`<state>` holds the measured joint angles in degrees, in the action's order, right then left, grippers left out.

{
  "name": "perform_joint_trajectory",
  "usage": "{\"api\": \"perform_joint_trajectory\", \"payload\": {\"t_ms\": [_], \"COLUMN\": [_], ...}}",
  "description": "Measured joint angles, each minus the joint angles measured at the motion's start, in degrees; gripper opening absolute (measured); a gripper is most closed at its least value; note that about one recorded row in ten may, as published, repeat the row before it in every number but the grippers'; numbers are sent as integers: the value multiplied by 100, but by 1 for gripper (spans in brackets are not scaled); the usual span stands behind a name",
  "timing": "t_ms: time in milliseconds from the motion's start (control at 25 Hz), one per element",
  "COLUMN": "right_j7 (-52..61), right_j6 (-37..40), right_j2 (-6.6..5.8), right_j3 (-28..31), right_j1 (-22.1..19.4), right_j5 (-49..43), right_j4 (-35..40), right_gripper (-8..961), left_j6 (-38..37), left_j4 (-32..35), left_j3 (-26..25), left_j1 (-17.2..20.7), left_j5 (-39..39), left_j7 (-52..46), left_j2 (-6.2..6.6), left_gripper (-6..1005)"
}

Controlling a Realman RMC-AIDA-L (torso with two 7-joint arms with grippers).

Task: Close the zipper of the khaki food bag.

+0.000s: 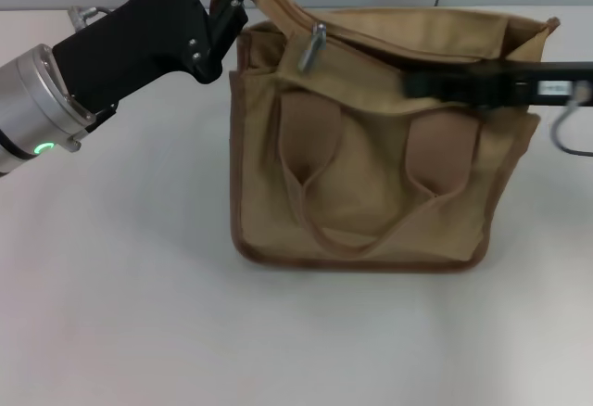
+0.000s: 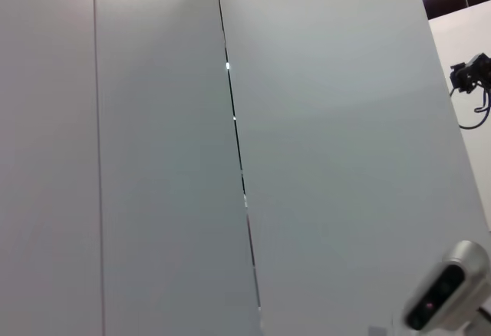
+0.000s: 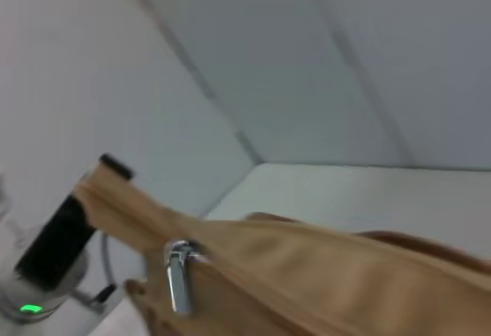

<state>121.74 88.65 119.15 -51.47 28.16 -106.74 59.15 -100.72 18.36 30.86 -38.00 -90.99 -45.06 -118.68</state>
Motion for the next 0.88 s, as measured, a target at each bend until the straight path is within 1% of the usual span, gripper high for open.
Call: {"api": "perform_joint_trajectory", "payload": {"t_ms": [120, 200, 280, 440, 520, 560, 600, 680, 720, 760, 800, 880], "right_j7": [7, -119, -244, -552, -749, -749, -811, -900, -979, -979, -1037, -1055], "right_j6": [321, 640, 827, 906, 982, 982, 987, 969, 942, 942, 879, 825], "right_j2": [-1, -7, -10, -3, -2, -2, -2, 1, 6, 6, 6, 6], "right_j3": [443, 666, 704, 666, 660, 660, 657, 622, 561, 561, 457, 398], "right_j1": [-260, -283, -262, -82, 201, 201, 299, 449, 616, 616, 784, 842], "right_j5": [22, 208, 404, 547, 552, 552, 554, 556, 556, 556, 556, 553], "right_j4": [201, 152, 60, -258, -608, -608, -698, -828, -994, -994, -1159, -1218], "right_gripper": [9, 14, 18, 27, 32, 34, 36, 172, 240, 246, 252, 264], "left_j6": [7, 7, 6, 5, 2, 2, -2, -7, -10, -10, -16, -22], "left_j4": [7, 8, 9, 8, -5, -5, -15, -25, -32, -32, -36, -38], "left_j3": [-29, -36, -35, -4, 3, 3, 4, 5, 6, 6, 7, 7], "left_j1": [17, 16, 3, -24, -29, -29, -30, -31, -34, -34, -37, -39], "left_j5": [11, 13, 13, 13, 13, 13, 14, 13, 14, 14, 14, 14], "left_j7": [-2, -2, -2, -3, -2, -2, 0, 12, 22, 22, 22, 17], "left_j2": [3, 3, 4, -3, -5, -5, -7, -11, -15, -15, -19, -22], "left_gripper": [4, 5, 5, 7, 8, 8, 8, 9, 9, 10, 10, 11]}}
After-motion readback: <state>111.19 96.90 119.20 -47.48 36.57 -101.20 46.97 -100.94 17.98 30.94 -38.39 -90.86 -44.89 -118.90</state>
